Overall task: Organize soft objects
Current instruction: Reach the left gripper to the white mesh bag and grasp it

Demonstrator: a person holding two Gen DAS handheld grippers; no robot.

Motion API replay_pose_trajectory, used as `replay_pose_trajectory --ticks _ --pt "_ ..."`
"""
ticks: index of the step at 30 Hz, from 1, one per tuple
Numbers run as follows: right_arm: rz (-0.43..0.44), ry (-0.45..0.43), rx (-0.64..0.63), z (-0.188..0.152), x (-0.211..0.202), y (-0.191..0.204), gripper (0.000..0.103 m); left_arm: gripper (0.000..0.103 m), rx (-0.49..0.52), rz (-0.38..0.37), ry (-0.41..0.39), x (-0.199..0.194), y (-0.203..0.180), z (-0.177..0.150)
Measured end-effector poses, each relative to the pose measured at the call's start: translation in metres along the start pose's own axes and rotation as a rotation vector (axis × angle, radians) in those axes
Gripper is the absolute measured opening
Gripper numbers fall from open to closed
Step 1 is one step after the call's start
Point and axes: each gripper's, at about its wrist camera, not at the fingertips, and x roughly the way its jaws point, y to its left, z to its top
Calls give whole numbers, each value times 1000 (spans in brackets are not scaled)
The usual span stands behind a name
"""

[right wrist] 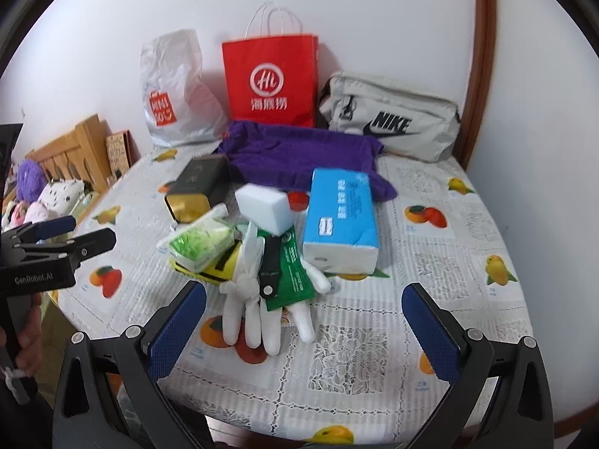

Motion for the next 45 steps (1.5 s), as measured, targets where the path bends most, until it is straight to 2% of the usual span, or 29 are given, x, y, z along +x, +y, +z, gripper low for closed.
replay_pose_trajectory --ticks 4,8,12,14,17,22,27,29,31,32,34,35,36,37,45 --pt "21 17 16 -7 25 -5 103 103 -4 -10 13 21 2 -4" --pt "58 35 88 -12 46 -14 103 103 23 -10 -36 35 -1 -8" --pt "103 25 123 -16 64 -20 103 103 12 -75 34 58 -1 -5" --pt "110 56 98 -17 74 -20 103 103 7 -80 57 68 -2 -2" --pt "74 89 54 -18 88 -18 103 103 15 -106 55 78 -5 6" --pt "4 126 81 -19 107 -24 103 103 26 -115 51 99 -12 28" --pt "-24 142 42 -19 114 -23 103 101 86 -148 58 125 -25 35" --pt "-42 145 11 -19 116 -18 103 92 86 -175 55 131 -27 37" --pt "-44 147 -21 -19 117 -12 103 69 65 -211 61 136 -24 39" --pt "-42 148 -31 -20 118 -9 103 62 54 -232 72 139 -22 39" --pt "-36 153 -47 -20 120 -5 103 40 33 -270 86 143 -16 39" --pt "-35 155 -55 -20 122 -2 103 35 21 -292 86 144 -12 39" --pt "-35 155 -57 -20 123 -1 103 23 17 -302 81 143 -10 39" --pt "-36 159 -58 -20 124 -1 103 18 16 -311 74 140 -8 38" --pt "-12 155 -28 -15 125 -1 103 10 7 -255 50 118 17 36"
